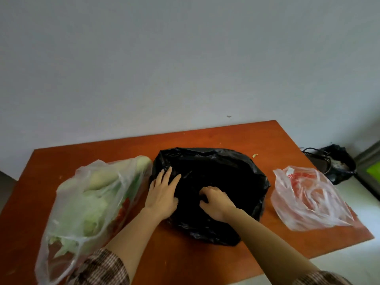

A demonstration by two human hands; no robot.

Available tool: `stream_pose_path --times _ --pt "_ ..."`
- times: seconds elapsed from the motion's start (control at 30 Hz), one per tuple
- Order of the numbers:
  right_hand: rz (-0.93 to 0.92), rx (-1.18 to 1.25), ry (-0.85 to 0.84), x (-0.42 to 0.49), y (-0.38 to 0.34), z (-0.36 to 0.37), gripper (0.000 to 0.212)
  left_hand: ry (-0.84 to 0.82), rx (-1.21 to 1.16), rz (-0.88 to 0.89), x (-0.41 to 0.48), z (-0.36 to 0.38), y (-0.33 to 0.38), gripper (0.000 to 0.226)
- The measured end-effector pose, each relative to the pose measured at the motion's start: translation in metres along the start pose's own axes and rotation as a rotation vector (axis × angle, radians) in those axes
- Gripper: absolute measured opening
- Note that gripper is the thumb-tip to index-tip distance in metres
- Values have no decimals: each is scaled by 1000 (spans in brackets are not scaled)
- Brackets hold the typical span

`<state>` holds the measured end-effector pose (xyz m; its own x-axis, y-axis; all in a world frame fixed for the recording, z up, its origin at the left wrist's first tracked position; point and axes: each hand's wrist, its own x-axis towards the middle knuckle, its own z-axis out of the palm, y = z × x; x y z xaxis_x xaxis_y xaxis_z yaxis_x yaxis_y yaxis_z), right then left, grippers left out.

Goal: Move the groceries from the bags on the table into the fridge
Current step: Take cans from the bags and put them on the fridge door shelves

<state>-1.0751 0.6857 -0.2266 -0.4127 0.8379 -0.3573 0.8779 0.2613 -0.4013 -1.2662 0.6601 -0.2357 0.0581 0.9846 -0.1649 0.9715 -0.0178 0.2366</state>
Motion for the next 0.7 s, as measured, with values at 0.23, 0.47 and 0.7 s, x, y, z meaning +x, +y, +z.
stream_pose_path --times 0.23,0.47,0.7 --pt "159 312 150 39 -38 26 26 19 -244 -132 -30 48 -37 80" --pt "276 488 16 70 -56 42 26 -8 -496 -221 -39 82 -58 82" --pt "310 636 -106 81 -69 59 58 -12 -464 -144 -35 90 -71 70"
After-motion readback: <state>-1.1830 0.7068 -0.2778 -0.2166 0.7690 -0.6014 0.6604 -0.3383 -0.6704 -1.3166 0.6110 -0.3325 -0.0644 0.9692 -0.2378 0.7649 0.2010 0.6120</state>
